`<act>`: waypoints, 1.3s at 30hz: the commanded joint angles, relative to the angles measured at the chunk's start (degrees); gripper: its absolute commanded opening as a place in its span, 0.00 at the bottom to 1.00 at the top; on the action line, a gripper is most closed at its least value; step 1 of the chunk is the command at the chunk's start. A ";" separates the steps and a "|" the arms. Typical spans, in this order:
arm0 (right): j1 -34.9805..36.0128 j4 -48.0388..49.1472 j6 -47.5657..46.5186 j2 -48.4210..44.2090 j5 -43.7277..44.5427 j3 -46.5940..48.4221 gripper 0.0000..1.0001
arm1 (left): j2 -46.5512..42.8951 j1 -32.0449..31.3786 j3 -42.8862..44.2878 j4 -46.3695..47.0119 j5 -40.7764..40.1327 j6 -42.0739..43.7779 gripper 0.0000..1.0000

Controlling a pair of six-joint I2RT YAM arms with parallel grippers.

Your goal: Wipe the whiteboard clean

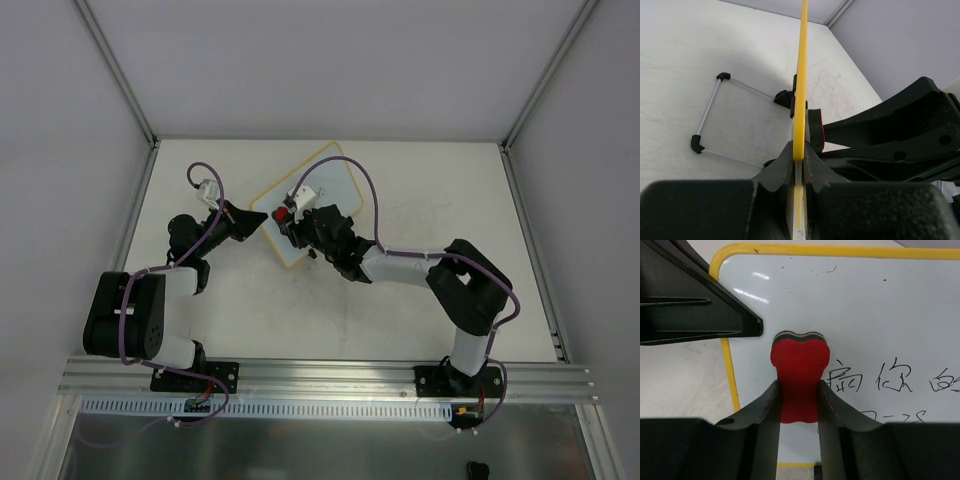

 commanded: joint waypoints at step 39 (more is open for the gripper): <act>-10.41 4.48 6.74 4.17 -10.80 1.81 0.00 | -0.98 -1.17 -0.10 3.26 4.25 0.70 0.00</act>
